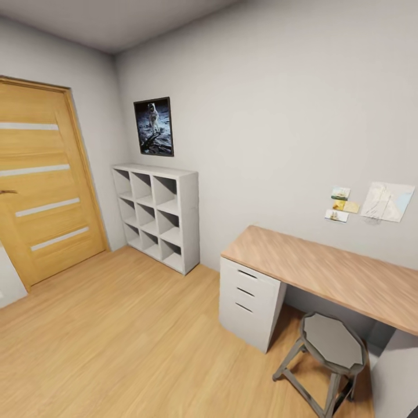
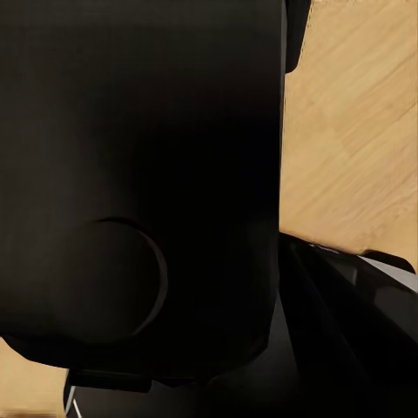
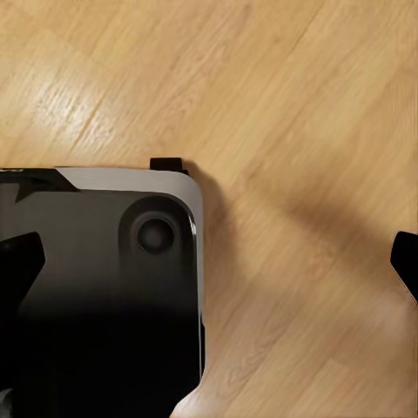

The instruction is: Attach the digital camera to the camera tripod in the bedroom.

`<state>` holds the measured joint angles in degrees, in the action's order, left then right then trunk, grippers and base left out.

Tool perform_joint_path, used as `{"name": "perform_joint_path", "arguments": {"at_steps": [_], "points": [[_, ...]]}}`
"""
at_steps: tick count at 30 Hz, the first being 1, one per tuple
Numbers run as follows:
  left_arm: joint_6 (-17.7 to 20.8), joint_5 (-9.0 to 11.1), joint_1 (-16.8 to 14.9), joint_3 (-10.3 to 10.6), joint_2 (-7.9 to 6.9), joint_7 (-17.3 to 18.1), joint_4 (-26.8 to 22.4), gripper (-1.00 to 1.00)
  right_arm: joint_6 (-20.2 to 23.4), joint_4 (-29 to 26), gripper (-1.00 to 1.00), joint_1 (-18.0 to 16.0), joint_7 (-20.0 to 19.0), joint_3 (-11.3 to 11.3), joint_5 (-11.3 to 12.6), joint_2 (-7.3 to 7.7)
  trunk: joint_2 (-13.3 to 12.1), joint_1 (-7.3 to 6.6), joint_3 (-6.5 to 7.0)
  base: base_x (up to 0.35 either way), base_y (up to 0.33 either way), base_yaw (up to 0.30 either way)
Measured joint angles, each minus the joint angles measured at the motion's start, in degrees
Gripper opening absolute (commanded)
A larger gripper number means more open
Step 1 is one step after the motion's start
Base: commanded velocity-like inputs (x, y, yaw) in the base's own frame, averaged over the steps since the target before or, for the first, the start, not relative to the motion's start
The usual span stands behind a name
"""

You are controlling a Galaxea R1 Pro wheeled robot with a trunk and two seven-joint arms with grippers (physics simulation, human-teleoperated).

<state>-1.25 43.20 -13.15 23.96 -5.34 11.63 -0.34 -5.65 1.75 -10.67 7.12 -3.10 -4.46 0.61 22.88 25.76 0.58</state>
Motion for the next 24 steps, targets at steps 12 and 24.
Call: {"name": "perform_joint_path", "arguments": {"at_steps": [12, 24], "points": [[0.0, -0.01, 0.0, -0.04, -0.02, -0.01, 0.02, -1.0, 0.0, 0.0, 1.0, -0.01, 0.01, 0.0, 0.01, 0.0, 0.0, 0.0, 0.0, 0.0, 0.0, 0.265], [0.0, -0.01, 0.0, -0.04, -0.02, -0.01, 0.01, -1.0, 0.0, 0.0, 1.0, 0.0, 0.01, 0.0, 0.01, 0.0, 0.0, 0.0, 0.0, 0.0, 0.0, 0.264]]}}
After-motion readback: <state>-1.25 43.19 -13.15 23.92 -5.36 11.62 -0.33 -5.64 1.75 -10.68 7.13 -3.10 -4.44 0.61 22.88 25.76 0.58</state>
